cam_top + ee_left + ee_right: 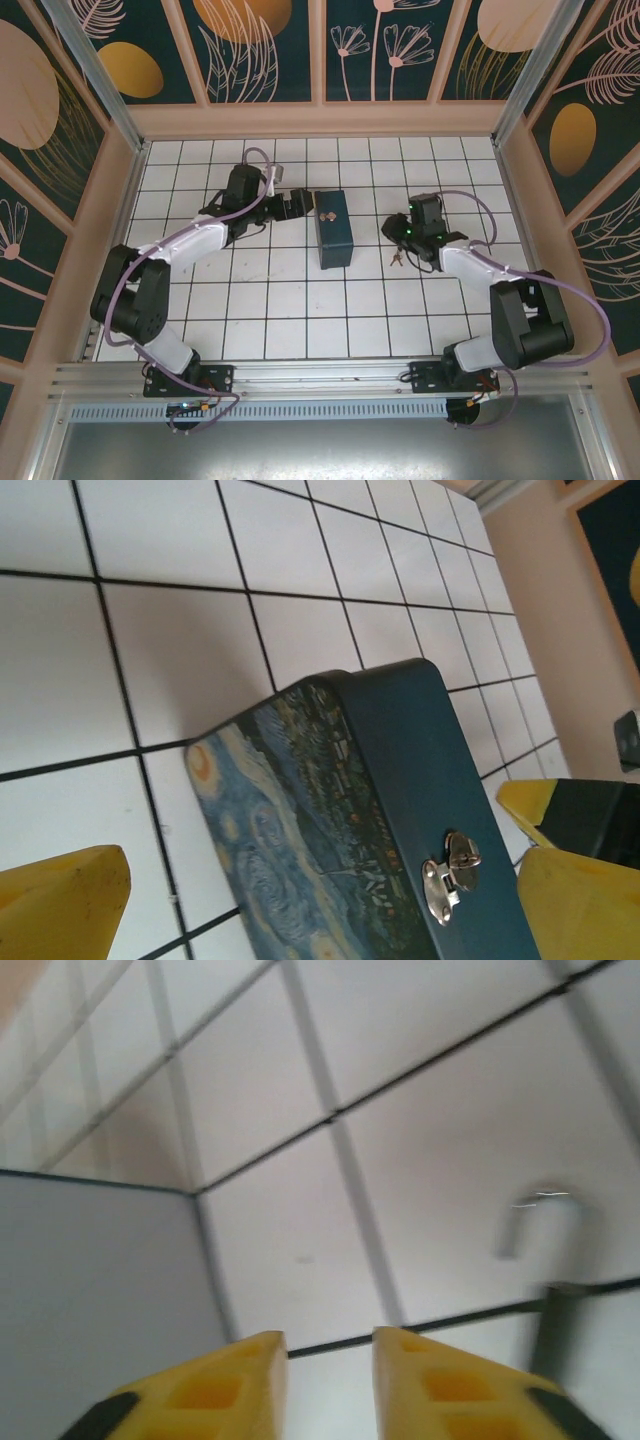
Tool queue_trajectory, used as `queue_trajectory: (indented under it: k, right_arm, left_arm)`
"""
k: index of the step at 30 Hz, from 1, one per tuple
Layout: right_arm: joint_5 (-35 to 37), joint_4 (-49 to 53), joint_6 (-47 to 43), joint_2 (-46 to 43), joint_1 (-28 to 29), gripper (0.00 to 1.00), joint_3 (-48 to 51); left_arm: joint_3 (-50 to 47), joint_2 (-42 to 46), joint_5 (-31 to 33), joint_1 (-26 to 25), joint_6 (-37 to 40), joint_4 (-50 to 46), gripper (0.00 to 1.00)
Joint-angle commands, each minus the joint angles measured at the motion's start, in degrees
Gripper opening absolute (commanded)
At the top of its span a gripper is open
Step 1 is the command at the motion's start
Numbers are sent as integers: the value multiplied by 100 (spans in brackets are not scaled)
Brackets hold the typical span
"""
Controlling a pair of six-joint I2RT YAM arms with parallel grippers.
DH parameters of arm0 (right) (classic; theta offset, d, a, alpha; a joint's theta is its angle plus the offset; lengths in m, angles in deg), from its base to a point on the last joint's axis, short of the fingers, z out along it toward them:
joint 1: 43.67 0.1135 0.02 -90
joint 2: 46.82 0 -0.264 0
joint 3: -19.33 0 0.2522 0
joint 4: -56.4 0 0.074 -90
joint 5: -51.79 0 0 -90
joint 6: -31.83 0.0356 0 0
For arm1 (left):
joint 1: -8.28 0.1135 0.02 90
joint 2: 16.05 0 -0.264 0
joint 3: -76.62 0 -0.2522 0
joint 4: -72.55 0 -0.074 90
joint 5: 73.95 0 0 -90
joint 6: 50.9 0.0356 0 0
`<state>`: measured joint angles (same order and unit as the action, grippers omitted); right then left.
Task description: Unlock the padlock with the key
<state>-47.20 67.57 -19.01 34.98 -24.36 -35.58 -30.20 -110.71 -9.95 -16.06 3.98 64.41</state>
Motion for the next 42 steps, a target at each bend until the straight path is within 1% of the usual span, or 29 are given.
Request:
queue_trajectory:
  k: [1, 3, 5, 8, 9, 12, 15, 18, 21, 23, 26, 27, 28, 30, 33, 38, 40, 42]
  right_arm:
    - [-1084, -1247, 72, 534, 170, 11, 321]
    - [-1559, -2261, 457, 883, 194, 5, 540]
    - [-1753, -2741, 591, 1209, 303, 1, 448]
    - [-2020, -3047, 698, 1730, 537, 0, 130]
    - [-2120, -3090, 775, 1897, 583, 0, 16]
    - [-2280, -3681, 1098, 2262, 717, 0, -29]
    - [-2299, -3766, 1159, 2671, 907, 0, -376]
    - [-2270, -3859, 1296, 3151, 1085, 0, -911]
    - [-2188, -3732, 1362, 3674, 1171, 0, -1599]
    - [-2173, -3494, 1432, 3967, 1171, 0, -2000]
    - [-1863, -2579, 1268, 3882, 1153, 2, -2161]
    - [-1705, -2086, 1122, 3779, 1085, 8, -2148]
    - [-1534, -1529, 949, 3663, 994, 10, -2138]
    - [-1085, -762, 560, 3386, 873, 10, -2037]
    - [-507, 47, 87, 3175, 693, 12, -2013]
    - [62, 801, -379, 3314, 458, 12, -2319]
    - [259, 898, -493, 3258, 361, 13, -2288]
    - [438, 935, -559, 3069, 229, 15, -2144]
  left_arm:
    - [15, -247, -566, -98, -510, 702, 99]
    - [135, -323, -697, -219, -555, 782, 99]
    - [111, -477, -799, -322, -736, 1021, 99]
    - [-120, -541, -1065, -399, -1213, 1694, 99]
    - [-190, -537, -1108, -414, -1332, 1856, 99]
    - [-334, -513, -1118, -438, -1509, 2144, 99]
    - [-334, -427, -1157, -449, -1590, 2230, 99]
    - [-575, -172, -1093, -449, -1593, 2180, 99]
    - [-568, 1, -968, -444, -1404, 1886, 99]
    - [-513, 64, -766, -433, -1216, 1570, 99]
    - [-429, 86, -481, -352, -911, 1199, 99]
    - [-404, 79, -400, -316, -822, 1100, 99]
    - [-317, 58, -340, -302, -696, 974, 99]
    - [-49, -10, -227, -301, -455, 690, 99]
    - [63, -133, -349, -308, -433, 718, 98]
    - [183, -293, -345, -466, -553, 796, 99]
    - [171, -261, -207, -460, -622, 812, 99]
    - [294, -214, 113, -466, -427, 535, 99]
